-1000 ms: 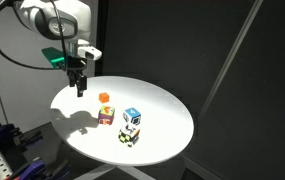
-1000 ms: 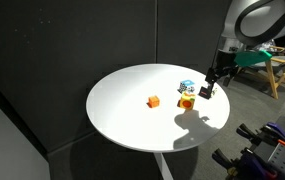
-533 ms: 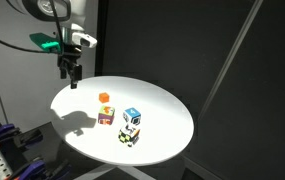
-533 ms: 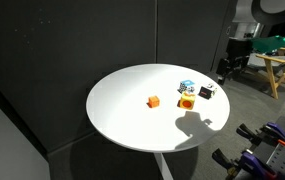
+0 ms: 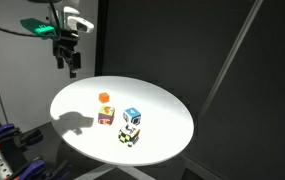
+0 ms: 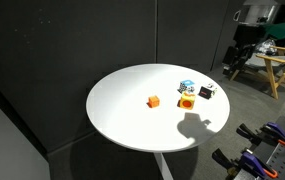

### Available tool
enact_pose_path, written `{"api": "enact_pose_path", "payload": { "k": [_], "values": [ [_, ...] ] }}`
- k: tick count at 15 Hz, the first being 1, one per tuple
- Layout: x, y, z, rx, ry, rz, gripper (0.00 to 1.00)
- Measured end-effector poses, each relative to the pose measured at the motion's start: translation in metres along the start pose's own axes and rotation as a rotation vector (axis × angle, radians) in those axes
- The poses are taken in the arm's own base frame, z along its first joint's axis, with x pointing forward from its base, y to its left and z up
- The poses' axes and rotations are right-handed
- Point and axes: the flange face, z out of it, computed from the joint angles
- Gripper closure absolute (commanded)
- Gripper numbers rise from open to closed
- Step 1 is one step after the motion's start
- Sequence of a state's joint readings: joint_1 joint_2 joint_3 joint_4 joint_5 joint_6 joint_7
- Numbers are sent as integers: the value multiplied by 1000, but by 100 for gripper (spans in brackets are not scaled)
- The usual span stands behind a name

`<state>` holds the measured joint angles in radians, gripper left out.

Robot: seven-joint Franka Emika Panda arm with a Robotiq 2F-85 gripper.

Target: Pick up the block with the orange circle on it and move it the right side of the table

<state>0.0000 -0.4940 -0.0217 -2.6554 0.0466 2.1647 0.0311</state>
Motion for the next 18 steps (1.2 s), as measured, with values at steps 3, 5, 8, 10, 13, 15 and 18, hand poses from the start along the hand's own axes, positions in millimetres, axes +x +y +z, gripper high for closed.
{"api": "enact_pose_path", "payload": {
  "k": [3, 5, 8, 10, 13, 15, 18],
  "values": [
    [-5, 0, -10, 2, 7, -1, 0],
    [-8, 0, -13, 3, 3, -2, 0],
    [-9, -1, -13, 3, -5, -2, 0],
    [-9, -1, -13, 3, -7, -2, 0],
    [-9, -1, -13, 3, -7, -2, 0],
    [-9, -1, -13, 3, -7, -2, 0],
    [-9, -1, -13, 2, -7, -2, 0]
  ]
}}
